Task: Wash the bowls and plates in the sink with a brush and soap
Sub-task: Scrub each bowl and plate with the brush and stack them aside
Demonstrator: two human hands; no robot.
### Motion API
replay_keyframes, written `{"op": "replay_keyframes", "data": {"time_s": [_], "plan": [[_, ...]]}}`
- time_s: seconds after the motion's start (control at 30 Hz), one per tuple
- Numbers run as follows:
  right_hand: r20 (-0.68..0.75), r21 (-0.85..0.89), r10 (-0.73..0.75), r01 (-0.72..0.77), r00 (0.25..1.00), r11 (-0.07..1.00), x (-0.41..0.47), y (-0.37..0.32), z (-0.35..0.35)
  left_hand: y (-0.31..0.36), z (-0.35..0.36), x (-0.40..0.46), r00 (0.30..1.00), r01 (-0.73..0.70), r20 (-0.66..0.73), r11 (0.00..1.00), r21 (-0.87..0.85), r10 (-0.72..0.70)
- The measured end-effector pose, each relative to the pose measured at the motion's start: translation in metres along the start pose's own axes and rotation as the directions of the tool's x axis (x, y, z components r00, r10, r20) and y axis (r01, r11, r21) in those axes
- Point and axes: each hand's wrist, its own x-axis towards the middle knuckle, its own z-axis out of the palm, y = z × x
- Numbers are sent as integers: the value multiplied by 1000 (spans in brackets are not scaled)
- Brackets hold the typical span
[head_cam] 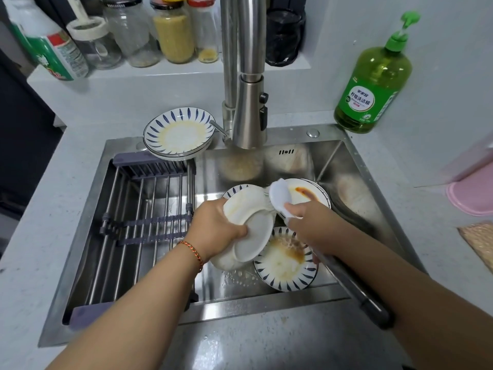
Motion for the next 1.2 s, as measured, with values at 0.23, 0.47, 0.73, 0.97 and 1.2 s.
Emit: {"op": "replay_keyframes", "data": {"time_s": [0.23, 0.47, 0.73, 0.97, 1.2], "plan": [[24, -118, -210, 211, 977, 970, -12, -20, 21, 1, 6, -1, 999, -30, 19, 998, 63, 29], [22, -23, -67, 67, 998, 997, -11, -17, 8, 0, 5, 0, 998, -56, 3, 996, 67, 55], [40, 253, 83, -91, 996, 963, 9, -3, -1, -8, -2, 1, 998, -36, -50, 984, -177, 28], [117, 671, 178, -210, 977, 711, 8, 19, 38, -17, -6, -1, 968, 4, -194, 790, -613, -156], [-121, 710, 205, -60, 971, 702, 9, 16, 56, -15, 17, -17, 949, 45, -77, 375, -926, -304]]}}
